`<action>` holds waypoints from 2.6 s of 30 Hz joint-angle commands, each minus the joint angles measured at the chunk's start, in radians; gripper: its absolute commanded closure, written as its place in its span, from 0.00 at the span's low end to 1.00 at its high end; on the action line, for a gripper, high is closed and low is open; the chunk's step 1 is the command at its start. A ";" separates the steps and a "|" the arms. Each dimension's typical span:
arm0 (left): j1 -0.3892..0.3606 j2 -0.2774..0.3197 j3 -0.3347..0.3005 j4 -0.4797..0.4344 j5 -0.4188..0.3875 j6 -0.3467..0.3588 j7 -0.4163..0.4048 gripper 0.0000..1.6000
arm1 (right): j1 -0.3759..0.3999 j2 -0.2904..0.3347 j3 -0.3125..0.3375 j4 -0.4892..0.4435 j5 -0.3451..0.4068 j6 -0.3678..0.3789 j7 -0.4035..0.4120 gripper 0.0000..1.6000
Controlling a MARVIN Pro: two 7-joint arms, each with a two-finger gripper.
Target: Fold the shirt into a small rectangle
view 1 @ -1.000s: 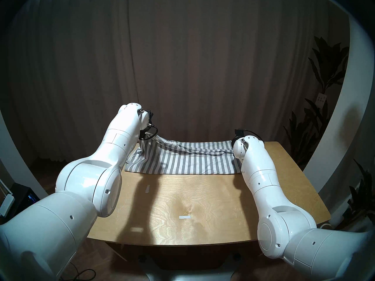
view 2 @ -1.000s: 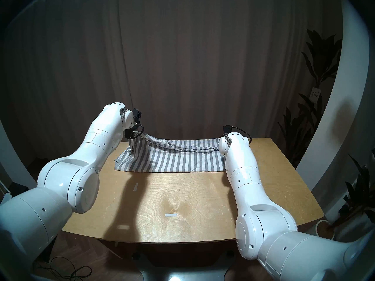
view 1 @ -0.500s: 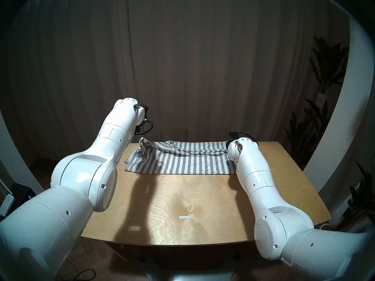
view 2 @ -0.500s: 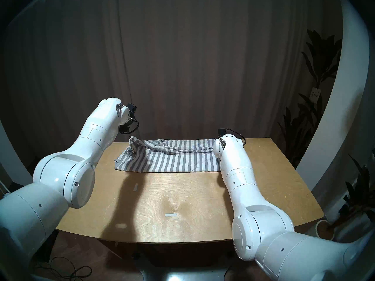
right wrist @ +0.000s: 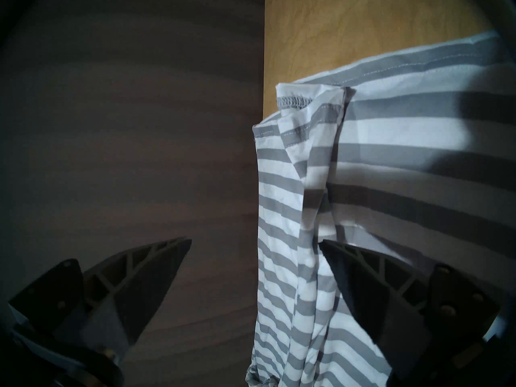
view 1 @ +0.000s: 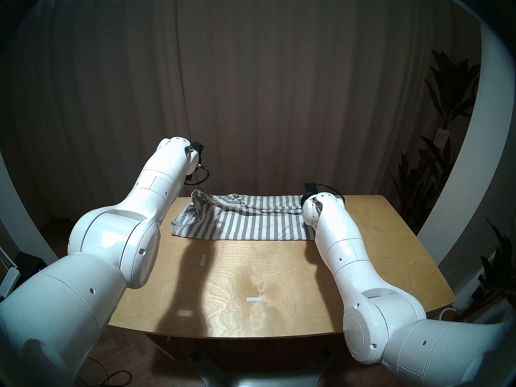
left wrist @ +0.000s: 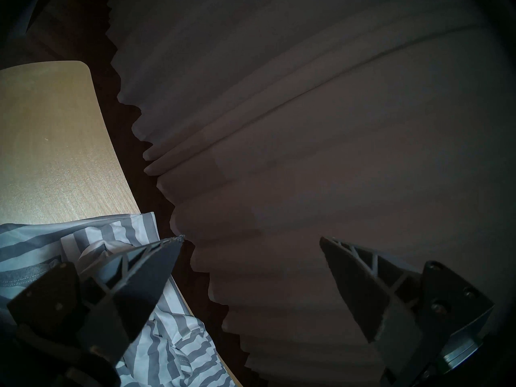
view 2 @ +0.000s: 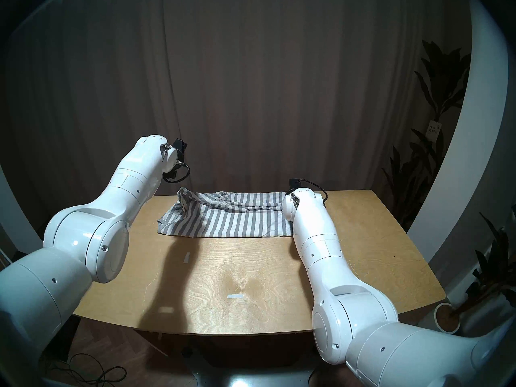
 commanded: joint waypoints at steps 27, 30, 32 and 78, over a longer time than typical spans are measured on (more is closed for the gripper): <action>0.334 0.295 -0.158 -0.395 -0.039 0.002 -0.394 0.00 | 0.041 -0.059 -0.011 0.128 0.030 -0.073 0.199 0.00; 0.369 0.313 -0.175 -0.427 -0.049 0.003 -0.406 0.00 | 0.070 -0.063 -0.013 0.167 0.035 -0.078 0.209 0.00; 0.395 0.324 -0.189 -0.450 -0.057 0.004 -0.415 0.00 | 0.091 -0.066 -0.014 0.195 0.038 -0.081 0.216 0.00; 0.741 0.403 -0.338 -0.715 -0.152 -0.018 -0.445 0.00 | 0.418 -0.055 -0.001 0.563 0.098 -0.084 0.342 0.00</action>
